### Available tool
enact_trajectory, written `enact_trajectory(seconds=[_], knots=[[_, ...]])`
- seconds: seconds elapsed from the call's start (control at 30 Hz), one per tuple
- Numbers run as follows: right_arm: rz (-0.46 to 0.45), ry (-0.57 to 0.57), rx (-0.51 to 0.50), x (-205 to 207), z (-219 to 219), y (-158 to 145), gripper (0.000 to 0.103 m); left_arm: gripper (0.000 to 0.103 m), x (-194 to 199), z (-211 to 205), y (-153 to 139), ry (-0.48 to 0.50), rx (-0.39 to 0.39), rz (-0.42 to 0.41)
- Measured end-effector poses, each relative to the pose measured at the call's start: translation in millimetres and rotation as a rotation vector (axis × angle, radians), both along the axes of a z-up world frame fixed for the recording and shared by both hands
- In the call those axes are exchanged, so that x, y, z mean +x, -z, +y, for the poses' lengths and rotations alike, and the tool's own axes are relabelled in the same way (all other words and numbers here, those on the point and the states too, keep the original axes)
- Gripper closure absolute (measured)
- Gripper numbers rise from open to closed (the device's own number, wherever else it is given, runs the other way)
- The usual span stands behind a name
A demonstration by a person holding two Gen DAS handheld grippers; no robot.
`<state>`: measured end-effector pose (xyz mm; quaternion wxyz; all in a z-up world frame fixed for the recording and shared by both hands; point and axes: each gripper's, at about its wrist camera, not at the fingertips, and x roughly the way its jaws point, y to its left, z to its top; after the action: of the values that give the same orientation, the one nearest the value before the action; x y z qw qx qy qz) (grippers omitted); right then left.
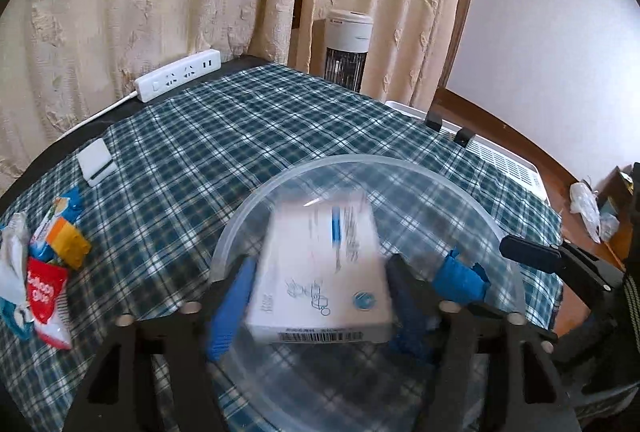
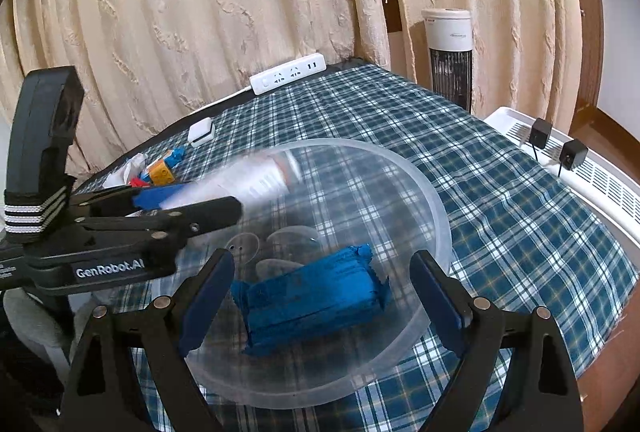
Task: Organize objects
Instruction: 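Release the blue packet into the bowl while the left tool lowers the box in, then open the left tool to drop the white box into the bowl and withdraw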
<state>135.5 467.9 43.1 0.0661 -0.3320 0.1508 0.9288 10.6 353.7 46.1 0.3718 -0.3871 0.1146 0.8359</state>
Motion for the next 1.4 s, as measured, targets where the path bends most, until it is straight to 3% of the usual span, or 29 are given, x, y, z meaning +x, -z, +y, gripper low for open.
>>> enact_trajectory(seconds=[0.5, 0.67, 1.4], knots=[[0.002, -0.004, 0.003, -0.3, -6.1, -0.9, 0.012, 0.011, -4.4, -31.0, 3.4, -0.086, 0.016, -0.016], [0.006, 0.000, 0.003, 0.5, -11.2, -2.8, 0.012, 0.001, -4.0, -43.5, 1.3, -0.125, 0.022, -0.004], [0.050, -0.061, -0.018, -12.0, -55.7, -20.9, 0.012, 0.000, -17.8, -131.3, 0.7, -0.368, -0.026, 0.030]])
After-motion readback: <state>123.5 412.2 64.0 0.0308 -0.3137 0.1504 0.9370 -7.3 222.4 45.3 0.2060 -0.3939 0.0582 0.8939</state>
